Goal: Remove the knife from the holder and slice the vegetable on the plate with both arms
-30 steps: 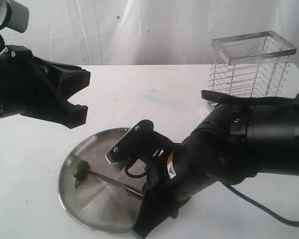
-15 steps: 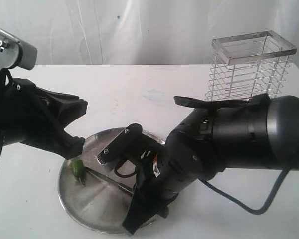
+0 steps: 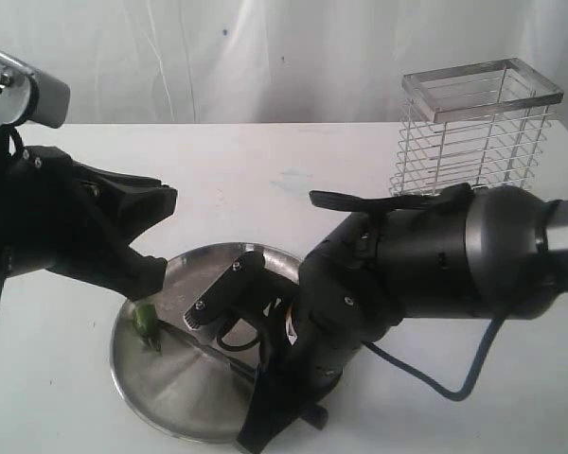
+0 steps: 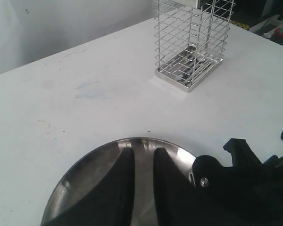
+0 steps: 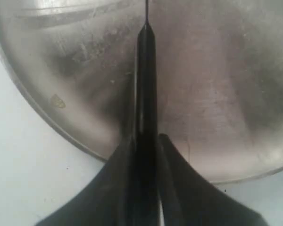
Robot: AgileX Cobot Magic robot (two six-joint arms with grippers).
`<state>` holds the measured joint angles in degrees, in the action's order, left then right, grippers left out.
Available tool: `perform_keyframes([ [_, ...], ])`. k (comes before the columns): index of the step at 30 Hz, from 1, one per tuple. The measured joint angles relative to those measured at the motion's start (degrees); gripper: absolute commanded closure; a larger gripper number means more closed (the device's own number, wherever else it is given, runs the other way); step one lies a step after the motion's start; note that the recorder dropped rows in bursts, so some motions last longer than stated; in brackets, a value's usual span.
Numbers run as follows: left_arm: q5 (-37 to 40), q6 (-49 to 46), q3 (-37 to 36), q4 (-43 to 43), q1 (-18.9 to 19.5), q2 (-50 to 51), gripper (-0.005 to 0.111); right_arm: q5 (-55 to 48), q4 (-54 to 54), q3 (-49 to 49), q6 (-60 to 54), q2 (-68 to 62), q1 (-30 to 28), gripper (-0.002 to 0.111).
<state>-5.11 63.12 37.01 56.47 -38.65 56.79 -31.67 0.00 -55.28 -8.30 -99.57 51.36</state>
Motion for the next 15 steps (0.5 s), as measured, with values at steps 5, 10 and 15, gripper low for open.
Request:
perform_keyframes([
  [5,-0.2,0.1,0.0,0.0,0.0,0.0,0.085,-1.0,0.0,-0.5,-0.2,0.0,0.0,0.108],
  [10,-0.4,0.7,0.0,0.0,0.0,0.0,0.085,-2.5,0.0,-2.0,-0.2,-0.1,0.0,0.108],
  [15,-0.4,0.9,0.0,0.0,0.0,0.0,0.085,-3.4,0.0,-2.4,-0.3,-0.1,0.0,0.108],
])
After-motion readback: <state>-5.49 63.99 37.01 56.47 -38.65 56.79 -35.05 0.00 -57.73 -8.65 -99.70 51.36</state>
